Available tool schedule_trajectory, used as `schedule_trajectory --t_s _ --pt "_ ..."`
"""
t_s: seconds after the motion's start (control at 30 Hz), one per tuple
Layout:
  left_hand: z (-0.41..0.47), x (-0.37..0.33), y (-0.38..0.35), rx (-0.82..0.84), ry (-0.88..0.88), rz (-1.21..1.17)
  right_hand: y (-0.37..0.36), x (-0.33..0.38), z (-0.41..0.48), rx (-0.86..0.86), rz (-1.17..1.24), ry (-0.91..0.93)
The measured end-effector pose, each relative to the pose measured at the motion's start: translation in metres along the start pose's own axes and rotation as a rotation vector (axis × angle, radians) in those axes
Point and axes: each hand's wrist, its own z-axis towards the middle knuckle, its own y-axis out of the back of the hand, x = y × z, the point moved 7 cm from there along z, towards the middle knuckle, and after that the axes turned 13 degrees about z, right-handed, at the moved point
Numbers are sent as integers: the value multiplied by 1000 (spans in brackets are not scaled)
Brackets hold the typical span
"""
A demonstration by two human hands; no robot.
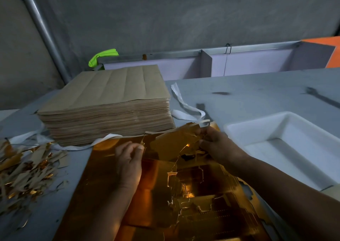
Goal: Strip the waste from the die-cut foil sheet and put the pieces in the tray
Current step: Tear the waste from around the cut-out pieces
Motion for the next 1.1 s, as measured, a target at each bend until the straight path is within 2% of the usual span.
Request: schedule_trajectory --t_s 0.23,0.43,0.7,0.97,1.1 --pt "-5 -4 -7 84 -59 -16 -8 0 -2 87 51 -43" --pt "1 1 -13 143 -30 103 -17 0 -6 158 102 -46" --pt "1 0 -8 102 -39 45 -21 -6 -7 211 74 -77" --pt "6 5 -9 58 -22 55 -8 -8 2 85 -74 -64" --pt "6 5 -9 63 -33 65 -7 -11 6 37 -34 -64"
